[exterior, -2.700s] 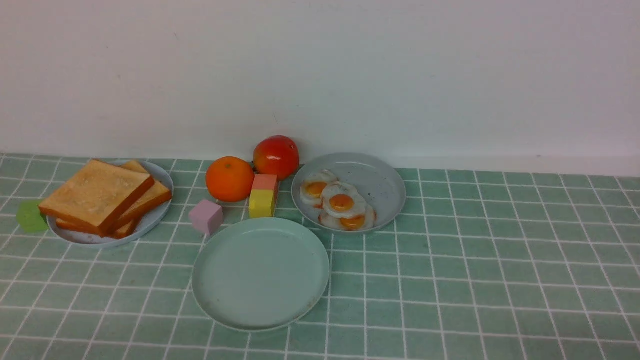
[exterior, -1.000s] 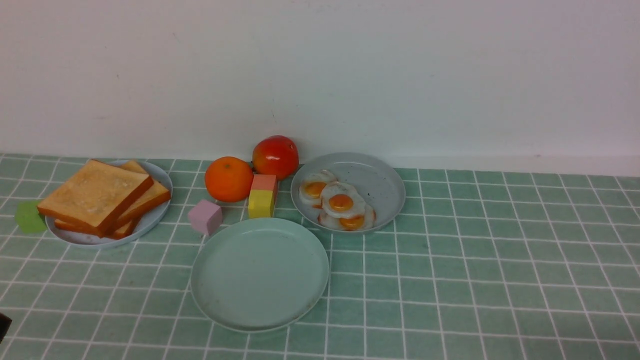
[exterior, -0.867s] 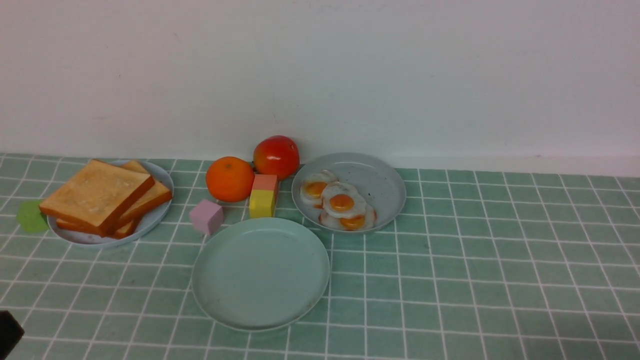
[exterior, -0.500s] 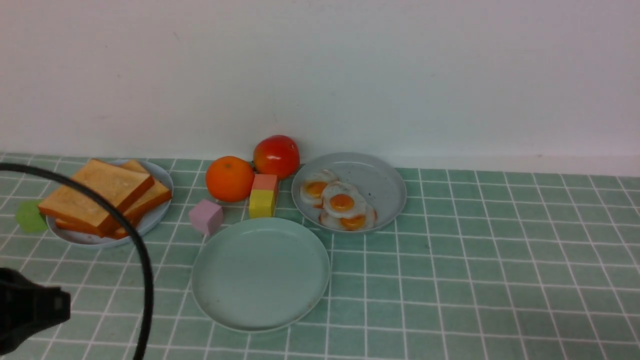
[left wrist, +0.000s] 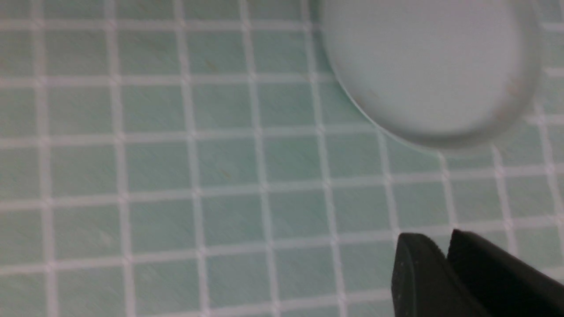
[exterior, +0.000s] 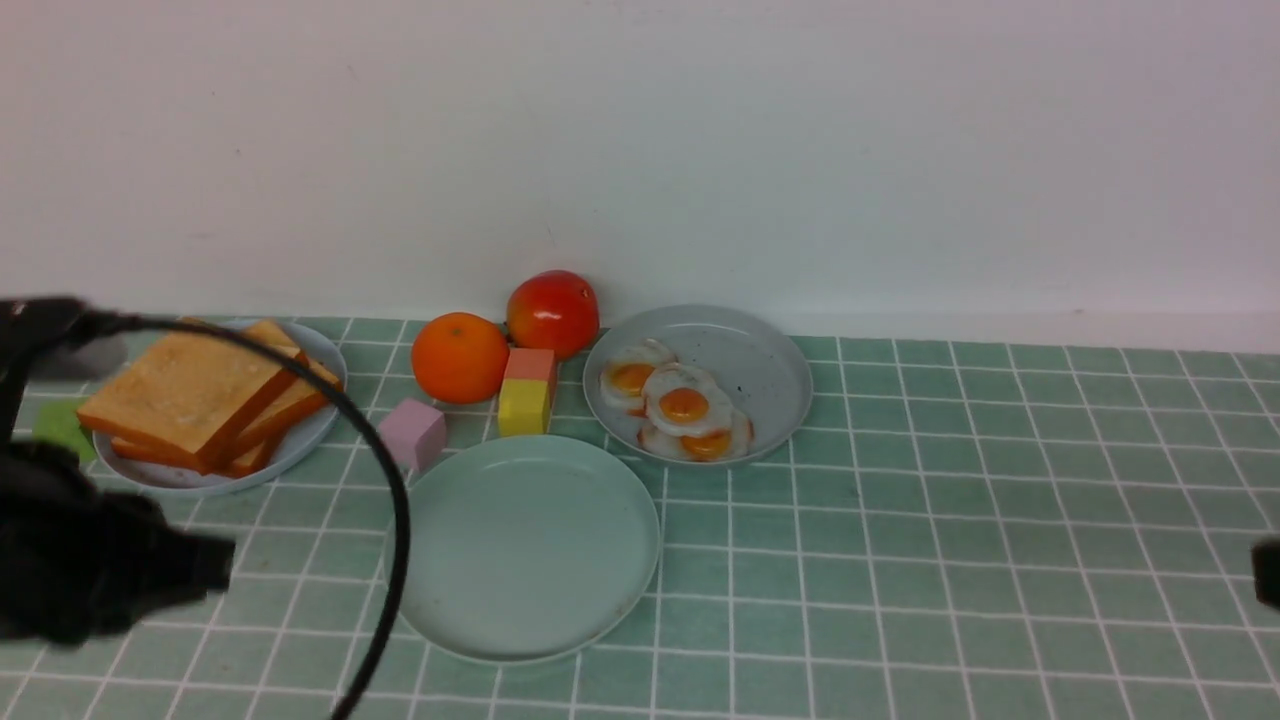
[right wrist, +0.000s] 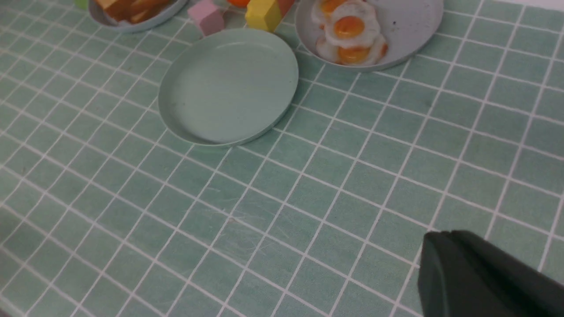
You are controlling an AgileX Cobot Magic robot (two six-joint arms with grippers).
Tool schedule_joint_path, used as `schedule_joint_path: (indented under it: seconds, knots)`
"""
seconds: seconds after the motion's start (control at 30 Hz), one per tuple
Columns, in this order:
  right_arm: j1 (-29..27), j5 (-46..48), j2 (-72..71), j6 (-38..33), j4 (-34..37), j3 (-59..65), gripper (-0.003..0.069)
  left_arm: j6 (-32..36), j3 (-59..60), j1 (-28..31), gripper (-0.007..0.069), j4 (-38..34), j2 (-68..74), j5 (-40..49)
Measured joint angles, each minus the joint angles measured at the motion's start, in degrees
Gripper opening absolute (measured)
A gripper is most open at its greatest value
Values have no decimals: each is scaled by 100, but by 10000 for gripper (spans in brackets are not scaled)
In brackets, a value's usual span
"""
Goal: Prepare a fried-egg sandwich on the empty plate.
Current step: Use the left arm to grab a slice of bread
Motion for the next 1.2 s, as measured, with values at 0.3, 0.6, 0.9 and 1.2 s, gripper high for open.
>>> schedule_joint_path:
  seconds: [0.3,0.6,0.9,1.2]
  knots:
    - [0,364,285,-341,224,-341,3,-459,-1849,101,108,1344,2329,-38]
    - [0,413,33,-364,219,-341,6,816,-3523,935,143,1100,4169,200]
    - [7,413,-1,-473,225,-343,12,1893,-3625,957,351,1070,4857,-554]
    - [7,413,-1,-479,230,-343,15,1924,-3625,957,389,1413,5409,-1297]
